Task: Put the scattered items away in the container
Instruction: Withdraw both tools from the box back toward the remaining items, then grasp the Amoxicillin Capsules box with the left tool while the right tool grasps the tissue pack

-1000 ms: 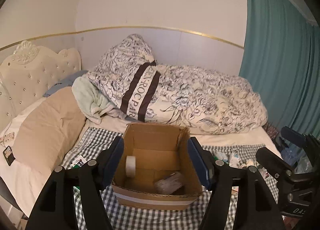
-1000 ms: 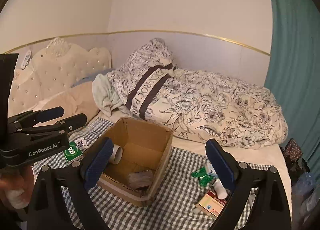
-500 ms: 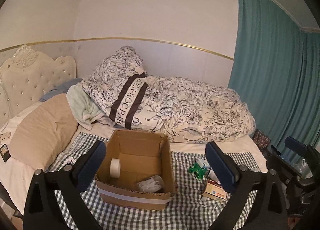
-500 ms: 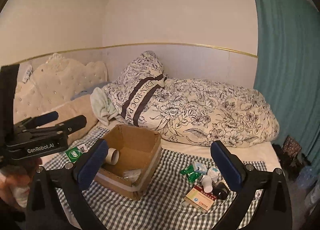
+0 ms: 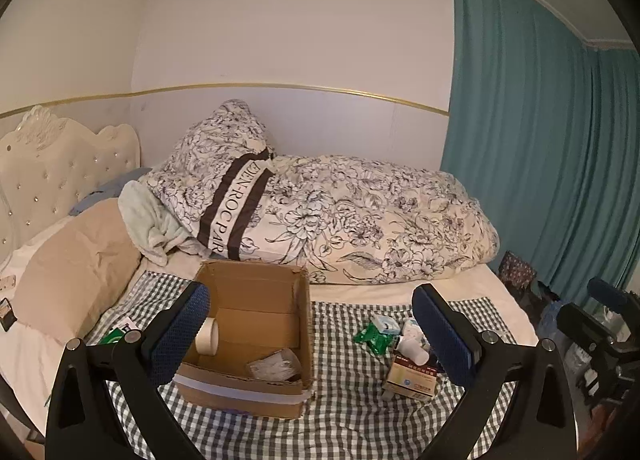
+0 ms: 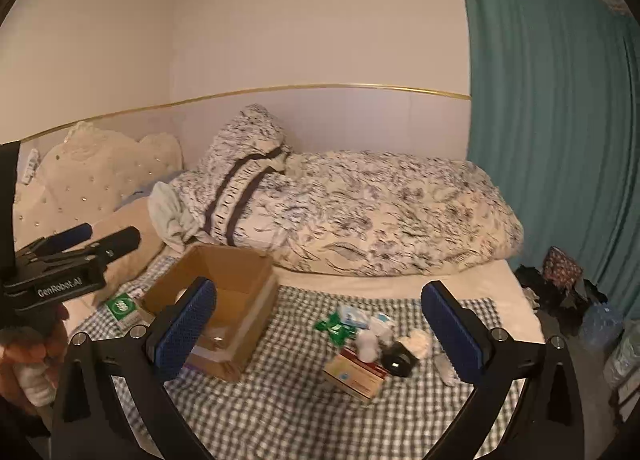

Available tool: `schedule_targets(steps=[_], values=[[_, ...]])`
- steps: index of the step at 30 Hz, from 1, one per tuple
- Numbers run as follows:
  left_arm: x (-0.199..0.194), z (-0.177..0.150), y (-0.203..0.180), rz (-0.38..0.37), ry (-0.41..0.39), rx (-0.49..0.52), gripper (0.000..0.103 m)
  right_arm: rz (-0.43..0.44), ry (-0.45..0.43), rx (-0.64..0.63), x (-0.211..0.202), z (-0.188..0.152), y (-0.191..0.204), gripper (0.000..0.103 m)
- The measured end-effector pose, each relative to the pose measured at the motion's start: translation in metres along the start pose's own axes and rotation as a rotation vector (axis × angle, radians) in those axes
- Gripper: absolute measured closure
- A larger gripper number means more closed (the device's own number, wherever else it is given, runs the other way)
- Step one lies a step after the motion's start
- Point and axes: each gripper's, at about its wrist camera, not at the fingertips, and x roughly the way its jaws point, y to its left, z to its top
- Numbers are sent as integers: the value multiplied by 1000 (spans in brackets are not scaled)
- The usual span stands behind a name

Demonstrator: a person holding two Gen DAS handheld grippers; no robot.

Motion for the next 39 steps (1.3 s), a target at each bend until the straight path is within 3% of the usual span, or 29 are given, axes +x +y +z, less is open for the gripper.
schedule_targets(steps=[15, 25, 39], values=[[51, -42, -80, -113, 94, 130, 0, -128, 96, 84, 10, -45, -97, 0], [120, -99, -126, -213, 239, 221, 0, -208, 236, 69, 45, -97, -149, 0], [226, -176, -166, -315, 482, 324, 0, -223, 459, 128, 134, -179, -211, 0]])
